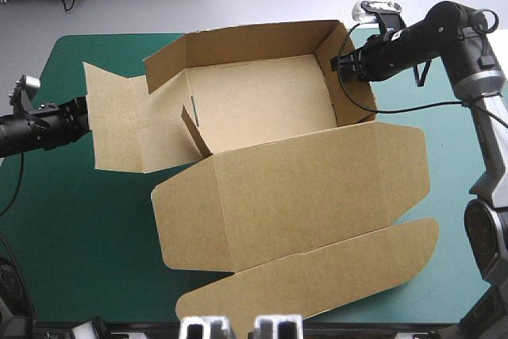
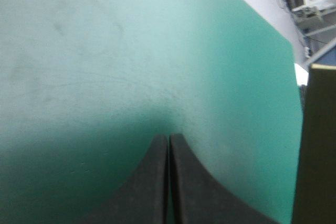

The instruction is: Fold the box

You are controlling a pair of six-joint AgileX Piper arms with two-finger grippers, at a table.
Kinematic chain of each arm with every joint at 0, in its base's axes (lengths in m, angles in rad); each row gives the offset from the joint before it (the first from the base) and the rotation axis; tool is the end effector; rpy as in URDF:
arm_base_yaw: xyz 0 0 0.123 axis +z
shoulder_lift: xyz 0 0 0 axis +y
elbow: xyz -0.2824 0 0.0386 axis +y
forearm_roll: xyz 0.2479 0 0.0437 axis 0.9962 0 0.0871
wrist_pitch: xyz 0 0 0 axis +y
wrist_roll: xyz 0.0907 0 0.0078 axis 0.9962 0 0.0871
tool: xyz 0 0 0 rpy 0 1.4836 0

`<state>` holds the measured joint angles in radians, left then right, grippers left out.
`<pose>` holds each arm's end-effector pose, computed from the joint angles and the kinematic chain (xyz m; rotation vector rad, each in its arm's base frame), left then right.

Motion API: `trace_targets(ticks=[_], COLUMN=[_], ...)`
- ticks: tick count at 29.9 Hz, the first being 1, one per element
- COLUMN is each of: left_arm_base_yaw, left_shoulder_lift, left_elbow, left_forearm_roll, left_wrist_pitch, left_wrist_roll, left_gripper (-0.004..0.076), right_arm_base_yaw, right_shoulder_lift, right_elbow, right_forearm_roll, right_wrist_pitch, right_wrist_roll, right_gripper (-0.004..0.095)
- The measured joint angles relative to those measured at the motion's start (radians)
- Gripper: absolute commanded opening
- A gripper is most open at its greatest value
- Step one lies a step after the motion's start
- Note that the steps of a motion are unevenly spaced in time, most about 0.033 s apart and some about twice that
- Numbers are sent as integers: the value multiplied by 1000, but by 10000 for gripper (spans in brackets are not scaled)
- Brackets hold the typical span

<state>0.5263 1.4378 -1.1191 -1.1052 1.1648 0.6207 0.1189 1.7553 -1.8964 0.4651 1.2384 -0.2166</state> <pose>0.2764 0.0741 0.3271 -0.3247 2.2326 -0.9886 0.3680 0.0829 0.4034 -0.3869 2.4772 0.5810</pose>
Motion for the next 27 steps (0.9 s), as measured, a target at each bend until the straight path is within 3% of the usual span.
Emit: trace_targets(ticks=[11,27], left_arm_base_yaw=[-106,-172], left_shoulder_lift=[-24,-139], left_elbow=[0,0], left_forearm_roll=[-157,-160], left_wrist_pitch=[37,43], left_wrist_roll=[50,53], left_gripper=[-4,-10], right_arm_base_yaw=[36,123], right_shoulder_lift=[-17,-17], right_elbow=[-7,-7], right_forearm_roll=[-9,-30], right_wrist_pitch=[-12,-204], right_wrist_roll=[18,22], right_gripper=[-14,-14])
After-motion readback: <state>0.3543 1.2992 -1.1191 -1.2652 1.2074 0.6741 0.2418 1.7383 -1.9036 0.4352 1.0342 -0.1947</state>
